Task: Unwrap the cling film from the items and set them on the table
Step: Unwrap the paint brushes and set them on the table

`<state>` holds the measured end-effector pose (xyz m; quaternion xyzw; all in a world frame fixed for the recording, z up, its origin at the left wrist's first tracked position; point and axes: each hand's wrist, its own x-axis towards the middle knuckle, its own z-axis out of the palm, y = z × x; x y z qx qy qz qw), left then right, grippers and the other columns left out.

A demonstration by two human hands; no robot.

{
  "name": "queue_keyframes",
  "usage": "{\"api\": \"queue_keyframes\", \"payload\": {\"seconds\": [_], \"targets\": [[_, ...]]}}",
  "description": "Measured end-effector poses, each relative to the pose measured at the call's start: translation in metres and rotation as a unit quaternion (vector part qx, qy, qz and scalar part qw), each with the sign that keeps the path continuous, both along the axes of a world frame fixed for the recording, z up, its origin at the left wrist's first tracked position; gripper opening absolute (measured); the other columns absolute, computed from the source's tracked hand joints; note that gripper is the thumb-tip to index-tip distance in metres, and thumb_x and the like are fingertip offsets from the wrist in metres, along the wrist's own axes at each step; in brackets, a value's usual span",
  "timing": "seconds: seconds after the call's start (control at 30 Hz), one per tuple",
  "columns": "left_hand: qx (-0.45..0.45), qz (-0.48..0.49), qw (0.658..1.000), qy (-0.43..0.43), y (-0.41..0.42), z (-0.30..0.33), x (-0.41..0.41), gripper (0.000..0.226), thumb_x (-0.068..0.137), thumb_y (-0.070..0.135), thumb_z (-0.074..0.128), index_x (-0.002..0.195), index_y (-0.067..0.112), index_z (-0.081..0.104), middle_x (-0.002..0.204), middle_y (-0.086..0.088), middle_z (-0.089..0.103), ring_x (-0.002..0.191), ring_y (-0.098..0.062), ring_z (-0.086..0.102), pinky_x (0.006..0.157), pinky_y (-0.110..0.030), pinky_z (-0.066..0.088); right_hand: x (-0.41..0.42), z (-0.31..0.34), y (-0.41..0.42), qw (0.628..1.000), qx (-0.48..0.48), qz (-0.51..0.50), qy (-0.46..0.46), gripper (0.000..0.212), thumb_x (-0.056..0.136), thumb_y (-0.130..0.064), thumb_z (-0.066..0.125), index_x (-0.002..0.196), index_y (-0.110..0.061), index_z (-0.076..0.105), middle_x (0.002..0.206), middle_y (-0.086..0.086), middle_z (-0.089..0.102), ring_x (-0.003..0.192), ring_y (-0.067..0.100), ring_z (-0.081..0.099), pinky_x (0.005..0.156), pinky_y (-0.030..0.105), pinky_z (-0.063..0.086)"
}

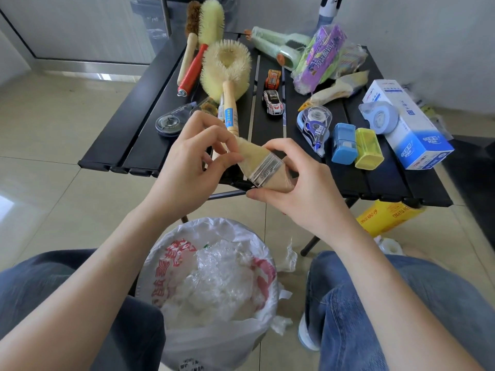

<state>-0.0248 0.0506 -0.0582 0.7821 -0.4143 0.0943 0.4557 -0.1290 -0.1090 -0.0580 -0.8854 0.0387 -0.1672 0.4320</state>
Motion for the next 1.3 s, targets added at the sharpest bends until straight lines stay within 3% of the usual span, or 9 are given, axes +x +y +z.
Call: {"api": "queue_keyframes", "payload": {"seconds": [0.07, 0.2, 0.4, 0.5, 0.67, 0.8, 0.9, 1.13, 1.3], "targets": [[0.002, 0.002, 0.999, -0.041, 0.0, 0.0, -0.001, 0.01, 0.086, 0.015, 0.061, 0.088, 0.005, 0.062, 0.101, 0.011, 0.044, 0.088, 0.004, 0.046, 0.069, -0.02, 0.046, 0.001, -0.001, -0.001, 1.0, -0.017, -0.012, -0.011, 0.053, 0.068, -0.032, 0.085, 0.111, -0.021, 0.056, 0.075, -0.022, 0.06, 0.068, 0.004, 0.058, 0.058, 0.013, 0.042], [-0.018, 0.0, 0.996, -0.082, -0.001, 0.0, -0.006, 0.005, 0.086, -0.002, 0.063, 0.088, 0.003, 0.062, 0.106, 0.004, 0.045, 0.095, 0.006, 0.046, 0.071, -0.019, 0.049, 0.002, -0.004, -0.002, 0.998, -0.045, -0.042, -0.029, 0.043, 0.072, -0.034, 0.082, 0.105, -0.017, 0.059, 0.08, -0.015, 0.064, 0.07, 0.005, 0.06, 0.06, 0.02, 0.046], [-0.12, 0.012, 0.981, 0.149, 0.0, 0.006, -0.013, 0.02, 0.086, 0.018, 0.07, 0.097, 0.018, 0.054, 0.105, -0.004, 0.061, 0.082, -0.015, 0.069, 0.069, -0.035, 0.058, 0.001, -0.002, -0.001, 0.999, 0.006, 0.006, -0.033, 0.039, 0.096, -0.043, 0.05, 0.13, -0.024, 0.054, 0.099, -0.006, 0.065, 0.087, 0.007, 0.061, 0.073, 0.02, 0.046], [-0.132, 0.014, 0.975, 0.178, 0.0, 0.009, -0.015, 0.023, 0.082, 0.022, 0.071, 0.095, 0.022, 0.052, 0.102, 0.0, 0.064, 0.079, -0.016, 0.07, 0.071, -0.034, 0.059, 0.001, -0.004, -0.001, 0.999, -0.021, -0.01, -0.043, 0.043, 0.099, -0.041, 0.041, 0.139, -0.028, 0.048, 0.094, -0.003, 0.055, 0.083, 0.008, 0.057, 0.074, 0.022, 0.046], [-0.141, 0.032, 0.971, 0.191, 0.001, 0.007, -0.01, 0.017, 0.084, 0.019, 0.071, 0.092, 0.02, 0.056, 0.097, 0.005, 0.068, 0.08, -0.015, 0.072, 0.073, -0.042, 0.059, 0.002, -0.006, -0.003, 0.985, -0.137, -0.044, -0.092, 0.054, 0.089, -0.049, 0.051, 0.135, -0.021, 0.054, 0.095, 0.0, 0.049, 0.083, 0.006, 0.048, 0.068, 0.022, 0.043], [-0.138, 0.041, 0.977, 0.156, 0.0, 0.006, -0.009, 0.021, 0.082, 0.014, 0.074, 0.095, 0.01, 0.058, 0.114, -0.007, 0.058, 0.082, -0.01, 0.07, 0.07, -0.028, 0.059, 0.003, -0.007, -0.003, 0.98, -0.156, -0.077, -0.099, 0.063, 0.083, -0.052, 0.06, 0.132, -0.013, 0.056, 0.099, 0.005, 0.053, 0.087, 0.014, 0.052, 0.07, 0.025, 0.045], [-0.135, 0.067, 0.98, 0.131, -0.001, 0.004, -0.009, 0.028, 0.079, 0.016, 0.076, 0.098, 0.013, 0.056, 0.113, -0.002, 0.052, 0.08, -0.003, 0.066, 0.066, -0.017, 0.054, 0.003, -0.007, -0.002, 0.975, -0.172, -0.096, -0.103, 0.062, 0.079, -0.046, 0.067, 0.129, -0.009, 0.058, 0.099, 0.006, 0.054, 0.087, 0.017, 0.055, 0.071, 0.024, 0.045], [-0.126, 0.08, 0.981, 0.122, 0.0, 0.002, -0.007, 0.011, 0.079, 0.02, 0.076, 0.084, 0.017, 0.067, 0.101, 0.01, 0.055, 0.081, 0.003, 0.059, 0.067, -0.024, 0.057, 0.0, -0.004, 0.001, 0.966, -0.202, -0.114, -0.117, 0.054, 0.075, -0.036, 0.078, 0.12, -0.011, 0.06, 0.1, 0.007, 0.052, 0.081, 0.013, 0.05, 0.059, 0.024, 0.045], [-0.121, 0.082, 0.983, 0.11, -0.001, 0.001, -0.01, 0.01, 0.081, 0.021, 0.076, 0.087, 0.025, 0.069, 0.103, 0.006, 0.057, 0.079, -0.003, 0.057, 0.066, -0.021, 0.056, 0.0, -0.003, 0.003, 0.956, -0.232, -0.122, -0.132, 0.052, 0.073, -0.03, 0.081, 0.117, -0.01, 0.059, 0.101, 0.01, 0.052, 0.069, 0.024, 0.056, 0.048, 0.03, 0.048]]}}
